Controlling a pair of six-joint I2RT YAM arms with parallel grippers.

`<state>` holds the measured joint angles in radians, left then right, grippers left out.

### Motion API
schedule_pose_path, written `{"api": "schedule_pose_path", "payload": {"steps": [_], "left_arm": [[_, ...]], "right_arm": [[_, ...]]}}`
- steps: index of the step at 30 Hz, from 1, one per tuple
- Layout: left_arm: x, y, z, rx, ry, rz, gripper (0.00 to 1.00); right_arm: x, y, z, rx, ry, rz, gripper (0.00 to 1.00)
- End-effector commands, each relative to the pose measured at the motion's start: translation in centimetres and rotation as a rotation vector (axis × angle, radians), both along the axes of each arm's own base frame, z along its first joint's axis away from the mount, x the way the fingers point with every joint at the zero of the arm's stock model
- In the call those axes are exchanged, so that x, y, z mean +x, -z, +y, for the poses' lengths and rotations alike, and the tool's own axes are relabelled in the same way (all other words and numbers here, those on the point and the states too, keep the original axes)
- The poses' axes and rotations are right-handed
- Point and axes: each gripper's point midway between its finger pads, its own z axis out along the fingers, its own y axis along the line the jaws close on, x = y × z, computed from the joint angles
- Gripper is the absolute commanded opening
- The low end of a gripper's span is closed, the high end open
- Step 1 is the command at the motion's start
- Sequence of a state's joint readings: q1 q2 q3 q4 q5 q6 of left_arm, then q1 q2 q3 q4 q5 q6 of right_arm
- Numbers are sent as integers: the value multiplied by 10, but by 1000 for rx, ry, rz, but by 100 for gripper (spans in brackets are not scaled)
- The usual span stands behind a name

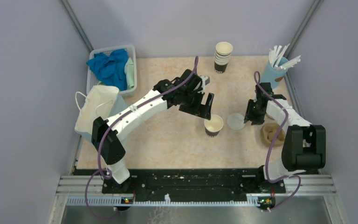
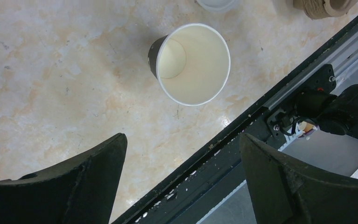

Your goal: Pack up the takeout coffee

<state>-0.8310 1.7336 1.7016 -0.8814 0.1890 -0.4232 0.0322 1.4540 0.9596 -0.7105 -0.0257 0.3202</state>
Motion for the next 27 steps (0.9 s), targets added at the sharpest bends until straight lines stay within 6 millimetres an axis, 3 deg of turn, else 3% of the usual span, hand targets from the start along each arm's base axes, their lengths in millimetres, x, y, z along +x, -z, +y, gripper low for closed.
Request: {"api": "schedule_pose_path", "payload": {"steps": [1, 10, 13, 17, 20, 27], "left_arm": [[3, -29, 3, -91, 18, -58, 96], [12, -40, 11, -115, 29, -86, 95], [14, -42, 12, -123, 31, -79, 93], [16, -48, 8, -150, 44, -71, 88], [16, -54, 1, -186, 58, -59, 83], [23, -71, -29, -284, 94, -24, 67]], "right_arm": [[36, -1, -11, -47, -6, -62, 37], [46, 19, 4, 39, 6, -61, 30], [44, 27, 6, 52, 3, -53, 18], [44, 21, 9, 66, -7, -83, 0], [43, -1, 7, 50, -20, -126, 0], [29, -103, 23, -34, -88, -321, 0]]}}
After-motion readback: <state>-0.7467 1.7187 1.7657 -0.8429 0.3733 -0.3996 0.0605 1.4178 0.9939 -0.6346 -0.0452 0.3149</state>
